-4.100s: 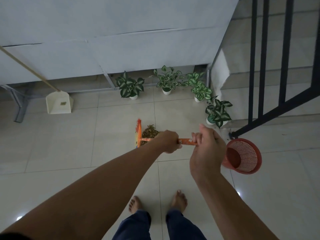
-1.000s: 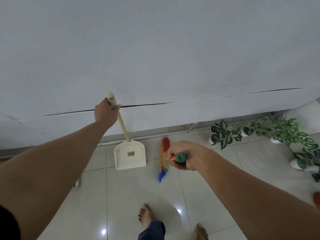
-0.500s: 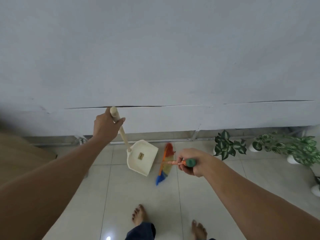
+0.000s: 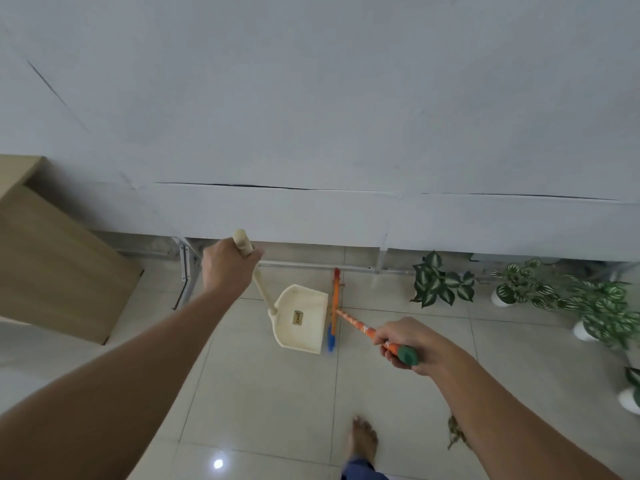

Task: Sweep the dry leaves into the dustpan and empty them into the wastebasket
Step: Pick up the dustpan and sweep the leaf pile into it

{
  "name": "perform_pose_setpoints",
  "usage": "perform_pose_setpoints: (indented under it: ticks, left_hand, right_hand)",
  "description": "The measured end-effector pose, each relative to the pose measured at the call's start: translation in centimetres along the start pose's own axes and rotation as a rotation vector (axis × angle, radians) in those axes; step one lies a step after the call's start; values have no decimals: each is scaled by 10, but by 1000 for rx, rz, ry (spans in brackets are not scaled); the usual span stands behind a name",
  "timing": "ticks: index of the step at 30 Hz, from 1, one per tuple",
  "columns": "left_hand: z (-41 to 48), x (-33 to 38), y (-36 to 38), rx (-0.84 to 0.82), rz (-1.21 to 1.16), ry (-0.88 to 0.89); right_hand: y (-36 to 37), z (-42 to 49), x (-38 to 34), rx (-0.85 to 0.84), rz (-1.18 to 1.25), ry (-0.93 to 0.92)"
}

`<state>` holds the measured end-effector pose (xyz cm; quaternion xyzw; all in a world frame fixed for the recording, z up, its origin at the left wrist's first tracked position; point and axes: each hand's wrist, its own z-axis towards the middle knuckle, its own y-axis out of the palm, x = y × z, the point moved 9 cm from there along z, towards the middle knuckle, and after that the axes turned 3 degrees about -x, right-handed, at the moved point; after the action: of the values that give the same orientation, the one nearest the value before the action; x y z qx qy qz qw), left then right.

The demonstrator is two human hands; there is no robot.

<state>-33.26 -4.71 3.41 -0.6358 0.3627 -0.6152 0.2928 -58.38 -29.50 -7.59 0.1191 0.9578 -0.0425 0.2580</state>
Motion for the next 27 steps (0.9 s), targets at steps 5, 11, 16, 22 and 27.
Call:
perform_pose_setpoints:
  ticks: [5,11,16,22,27]
  left_hand:
    - [-77,8,8,25,-26,29]
    - [-177,10,12,19,-88,56]
    - [-254,17,28,-34,-115,75]
    - [-319,43,66,-115,-142,101]
    - [-357,55,112,-183,-177,87]
  right_hand:
    - [-12,-35,62,63,-24,-35]
    - [-31,-96,152,149,81,-83]
    - [-58,-156,223,214,144,-97]
    - [-108,-223,293,266,220,-74]
    - [-157,-245,352,296,346,-58]
